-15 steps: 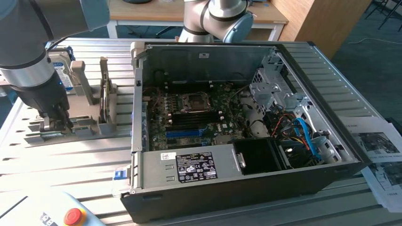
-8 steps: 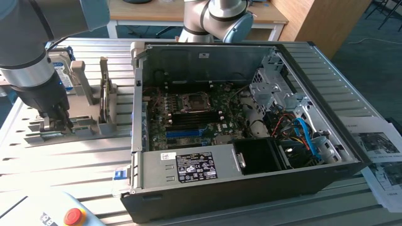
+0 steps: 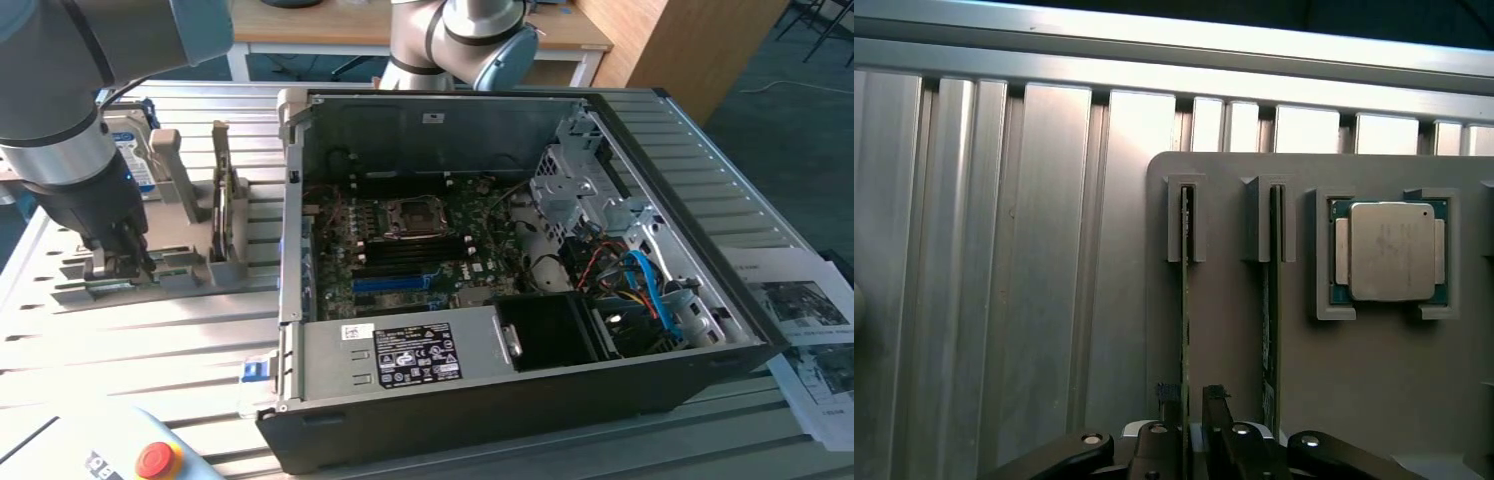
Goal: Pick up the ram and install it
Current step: 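Pick up the ram and move it above insertion slot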
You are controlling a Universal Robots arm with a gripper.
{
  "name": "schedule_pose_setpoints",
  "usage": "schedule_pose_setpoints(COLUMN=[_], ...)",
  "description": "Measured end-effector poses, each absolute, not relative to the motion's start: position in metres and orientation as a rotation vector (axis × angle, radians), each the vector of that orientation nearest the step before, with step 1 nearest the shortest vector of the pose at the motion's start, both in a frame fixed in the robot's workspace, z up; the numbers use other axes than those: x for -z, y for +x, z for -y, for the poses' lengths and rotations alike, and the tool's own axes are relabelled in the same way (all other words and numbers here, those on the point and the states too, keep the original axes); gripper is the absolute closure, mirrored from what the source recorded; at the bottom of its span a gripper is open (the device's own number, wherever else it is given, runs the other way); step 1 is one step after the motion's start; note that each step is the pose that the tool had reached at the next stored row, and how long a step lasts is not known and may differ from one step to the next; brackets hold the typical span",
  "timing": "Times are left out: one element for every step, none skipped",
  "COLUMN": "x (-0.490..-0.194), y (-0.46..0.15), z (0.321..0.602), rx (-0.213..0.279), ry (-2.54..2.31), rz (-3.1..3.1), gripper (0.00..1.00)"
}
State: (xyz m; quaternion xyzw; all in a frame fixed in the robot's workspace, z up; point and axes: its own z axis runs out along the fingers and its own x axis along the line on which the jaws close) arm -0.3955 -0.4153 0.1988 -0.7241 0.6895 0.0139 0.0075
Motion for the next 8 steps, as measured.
schedule_pose_setpoints(x=[-0.1988, -0.1988, -0.1988, -0.1988, -0.1988, -0.1989, -0.1988, -0.1989], y=[-0.3955, -0.3955, -0.3955, -0.3955, -0.3955, -0.3956, -0.3955, -0.3955], z=[0.4153, 0.4153, 0.4153, 0.4153, 0.4153, 0.4153, 0.4153, 0.4153], rx=[-0.043, -0.043, -0.043, -0.043, -0.043, -0.043, -0.043, -0.043], ry=[-2.264, -2.264, -2.264, -2.264, -2.264, -2.264, -2.264, -2.264], rz=[-2.156, -2.156, -2.156, -2.156, -2.156, -2.156, -2.156, -2.156], gripper=[0.77, 0.77, 0.77, 0.77, 0.77, 0.77, 0.77, 0.77])
